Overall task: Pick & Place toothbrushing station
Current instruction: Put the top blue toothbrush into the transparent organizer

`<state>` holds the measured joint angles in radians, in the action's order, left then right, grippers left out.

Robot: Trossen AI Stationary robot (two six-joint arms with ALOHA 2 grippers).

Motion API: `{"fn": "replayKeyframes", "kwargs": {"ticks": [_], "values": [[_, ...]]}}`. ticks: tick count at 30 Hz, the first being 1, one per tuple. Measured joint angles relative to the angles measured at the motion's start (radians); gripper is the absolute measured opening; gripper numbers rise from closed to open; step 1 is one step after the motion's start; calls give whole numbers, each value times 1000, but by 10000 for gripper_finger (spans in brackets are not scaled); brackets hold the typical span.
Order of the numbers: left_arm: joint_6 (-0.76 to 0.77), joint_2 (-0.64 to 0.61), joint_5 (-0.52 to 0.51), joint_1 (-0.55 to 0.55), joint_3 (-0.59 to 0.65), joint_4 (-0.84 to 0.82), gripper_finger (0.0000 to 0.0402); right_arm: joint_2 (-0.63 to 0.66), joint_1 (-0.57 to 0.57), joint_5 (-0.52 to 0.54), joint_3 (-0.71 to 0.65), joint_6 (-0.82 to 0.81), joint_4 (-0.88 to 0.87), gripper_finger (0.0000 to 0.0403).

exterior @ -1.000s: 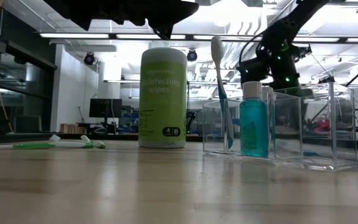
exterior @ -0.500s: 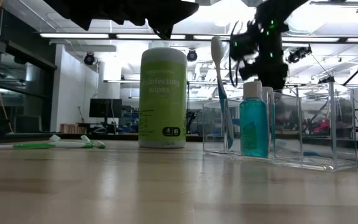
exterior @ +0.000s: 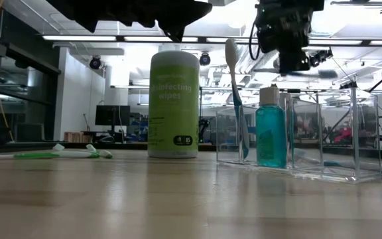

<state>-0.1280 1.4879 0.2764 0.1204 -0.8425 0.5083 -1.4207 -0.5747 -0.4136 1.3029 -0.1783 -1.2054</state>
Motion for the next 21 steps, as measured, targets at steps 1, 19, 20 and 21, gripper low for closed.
{"fn": "replayKeyframes", "kwargs": {"ticks": [1,19,20,21], "values": [[-21,0,-1,3,0,0,169,2,0,-33,0,-28,13,8],[-697,0,-590,210,0,83,169,3,120,-340,0,-464,460,8],[-719,0,-613,213,0,84,169,4,134,-351,0,-494,502,8],[-739,0,-634,213,0,84,169,3,150,-355,0,-523,539,8]]}}
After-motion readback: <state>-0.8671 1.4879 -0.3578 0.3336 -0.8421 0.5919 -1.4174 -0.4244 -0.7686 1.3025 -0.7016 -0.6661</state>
